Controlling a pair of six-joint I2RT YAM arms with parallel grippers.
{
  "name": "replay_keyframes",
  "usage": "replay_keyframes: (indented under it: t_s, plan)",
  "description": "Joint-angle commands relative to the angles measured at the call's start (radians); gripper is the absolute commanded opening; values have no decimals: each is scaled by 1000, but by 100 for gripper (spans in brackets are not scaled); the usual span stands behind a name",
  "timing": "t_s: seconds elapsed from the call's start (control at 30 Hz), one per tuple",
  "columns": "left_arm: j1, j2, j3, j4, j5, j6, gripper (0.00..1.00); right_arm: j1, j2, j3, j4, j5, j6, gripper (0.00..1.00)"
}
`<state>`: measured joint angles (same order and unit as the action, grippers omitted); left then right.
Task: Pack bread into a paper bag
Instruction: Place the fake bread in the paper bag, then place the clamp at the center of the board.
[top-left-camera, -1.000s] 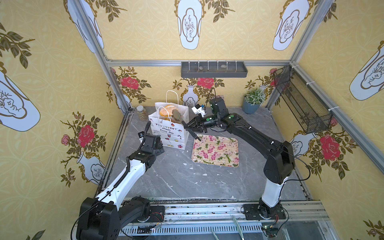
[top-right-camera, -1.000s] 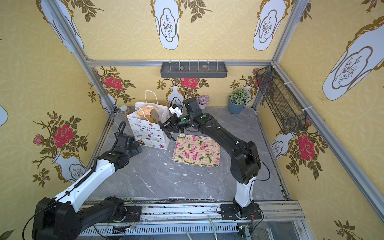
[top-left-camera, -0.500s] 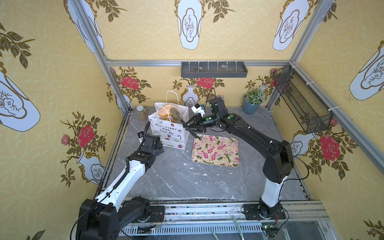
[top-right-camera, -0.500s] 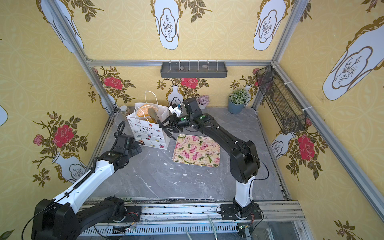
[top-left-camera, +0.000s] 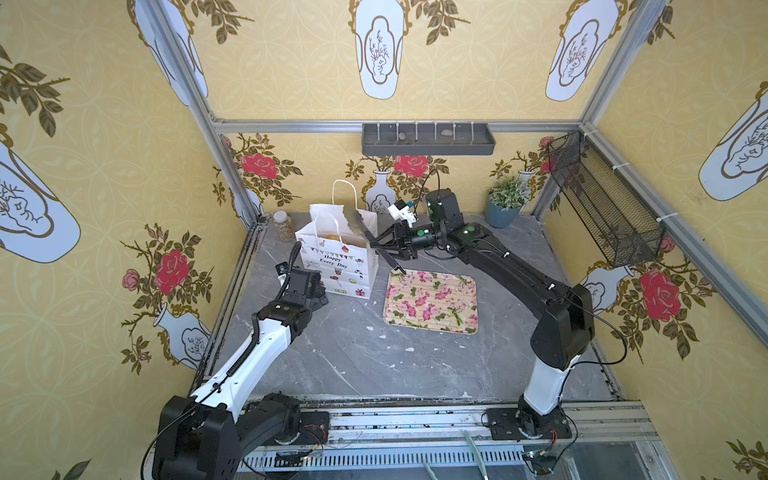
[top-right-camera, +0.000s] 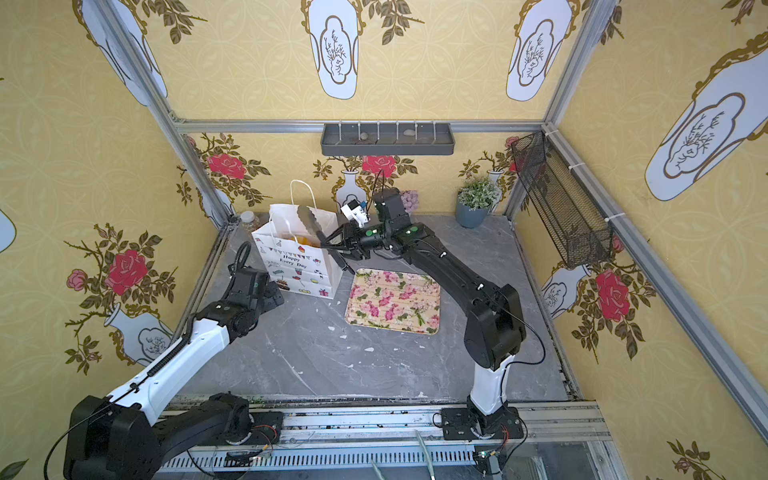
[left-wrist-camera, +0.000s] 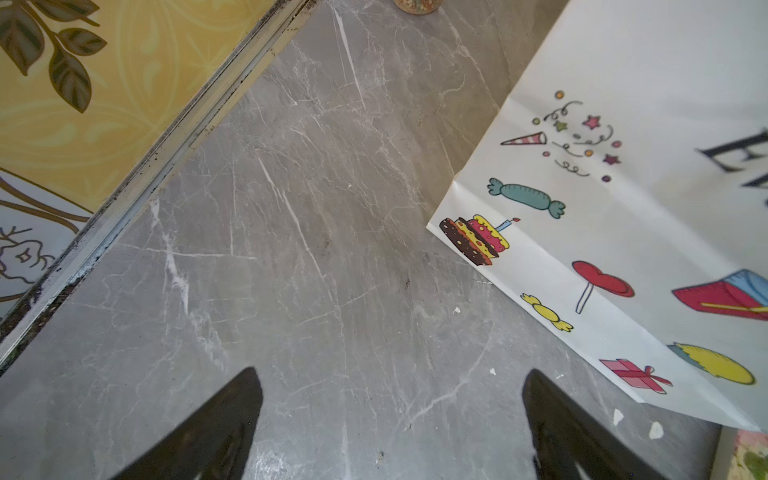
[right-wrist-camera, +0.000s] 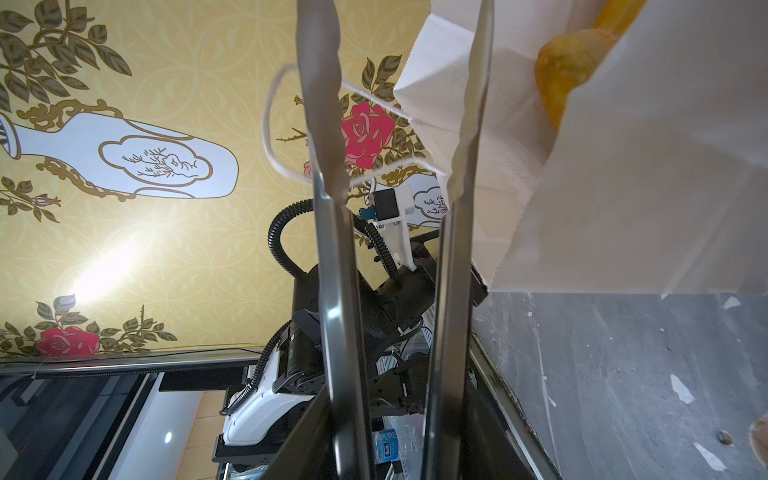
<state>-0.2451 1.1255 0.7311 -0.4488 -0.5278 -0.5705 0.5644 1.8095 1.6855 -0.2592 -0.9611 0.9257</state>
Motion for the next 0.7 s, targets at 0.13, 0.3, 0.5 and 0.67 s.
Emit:
replay_keyframes:
  t_s: [0.13, 0.3, 0.5, 0.67]
  plan:
    - [0, -3, -6, 0, -14, -8, 99, -73, -125, -105, 3, 3, -23, 44]
    - [1, 6, -5, 5, -7, -8, 99, -145, -248, -210, -71, 19, -57, 44]
    - [1, 25, 7, 12, 0, -8, 99, -278, -400, -353, -217, 45, -144, 43]
    - [1, 36, 15, 16, 8, -6, 99, -388, -482, -457, -358, 65, -248, 42]
